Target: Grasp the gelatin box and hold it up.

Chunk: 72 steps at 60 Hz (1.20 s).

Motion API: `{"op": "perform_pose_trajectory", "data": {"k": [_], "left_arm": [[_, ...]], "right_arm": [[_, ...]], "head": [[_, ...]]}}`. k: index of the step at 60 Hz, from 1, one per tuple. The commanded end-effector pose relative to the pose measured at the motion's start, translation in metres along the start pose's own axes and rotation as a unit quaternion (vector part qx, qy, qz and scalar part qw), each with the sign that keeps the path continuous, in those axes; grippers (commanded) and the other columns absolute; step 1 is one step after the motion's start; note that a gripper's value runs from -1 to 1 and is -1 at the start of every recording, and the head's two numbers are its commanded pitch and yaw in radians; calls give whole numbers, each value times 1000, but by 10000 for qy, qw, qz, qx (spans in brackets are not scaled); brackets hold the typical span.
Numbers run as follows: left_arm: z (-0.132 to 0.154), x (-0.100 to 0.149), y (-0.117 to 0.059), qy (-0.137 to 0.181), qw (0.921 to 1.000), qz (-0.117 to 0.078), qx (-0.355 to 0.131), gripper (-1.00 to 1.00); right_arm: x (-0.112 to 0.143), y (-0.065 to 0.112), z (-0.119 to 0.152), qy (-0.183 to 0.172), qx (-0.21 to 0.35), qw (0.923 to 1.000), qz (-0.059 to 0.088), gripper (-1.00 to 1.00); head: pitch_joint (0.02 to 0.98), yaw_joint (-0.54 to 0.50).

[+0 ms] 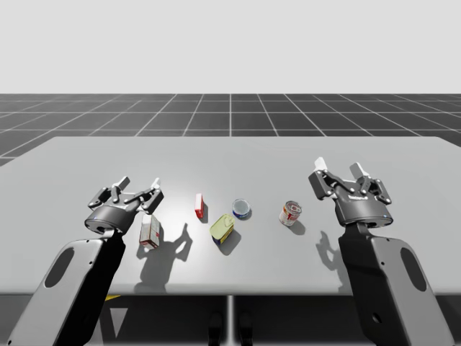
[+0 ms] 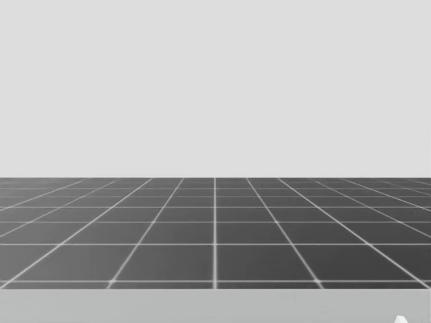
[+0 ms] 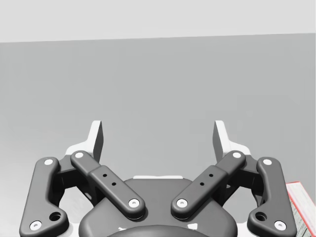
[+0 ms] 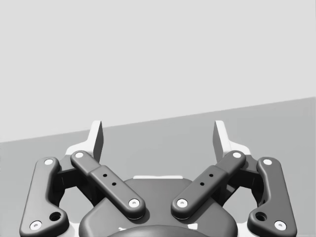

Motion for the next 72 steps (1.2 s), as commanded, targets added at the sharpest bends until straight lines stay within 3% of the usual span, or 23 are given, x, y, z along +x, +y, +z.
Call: {"op": "perform_pose_trajectory", "data": {"k": [1, 6, 10, 35, 38, 43, 53, 66, 70, 72], "left_arm": [[0, 0, 0, -5, 10000, -13, 7, -1000], [0, 0, 1, -8, 10000, -16, 10, -1000], [0, 0, 1, -9, 10000, -15, 15, -1000], [-1, 0, 2, -2, 10000, -39, 7, -1000], [-1, 0, 2, 0, 10000, -39, 3, -1000], [-1, 0, 2, 4, 10000, -37, -5, -1000], [-2, -1, 2, 11, 10000, -69, -26, -1000], [-2, 0, 0, 5, 9999, -75, -85, -1000], [-2, 0, -1, -1, 9999, -35, -106, -1000], [-1, 0, -2, 27, 9998, 96, -167, -1000]], "right_arm": [[0, 1, 3, 116, 50, 9999, -79, -1000], [0, 0, 0, 45, -95, 9999, -101, -1000], [1, -1, 0, 169, 39, 9998, -33, -1000], [1, -1, -1, 67, -33, 9999, 110, -1000], [-1, -2, 0, 5, 3, 9998, 222, -1000], [-2, -3, -1, 171, -9, 9997, 169, -1000], [-2, -3, 0, 253, 131, 9993, 232, -1000], [-2, 1, 1, 250, 99, 9993, 275, -1000], [-3, 1, 1, 255, 96, 9992, 282, -1000], [-3, 1, 1, 257, 91, 9993, 275, -1000]], "head": [[93, -1], [106, -1], [138, -1], [505, 26], [548, 30], [618, 49], [742, 121], [798, 181], [797, 186], [797, 192]]}}
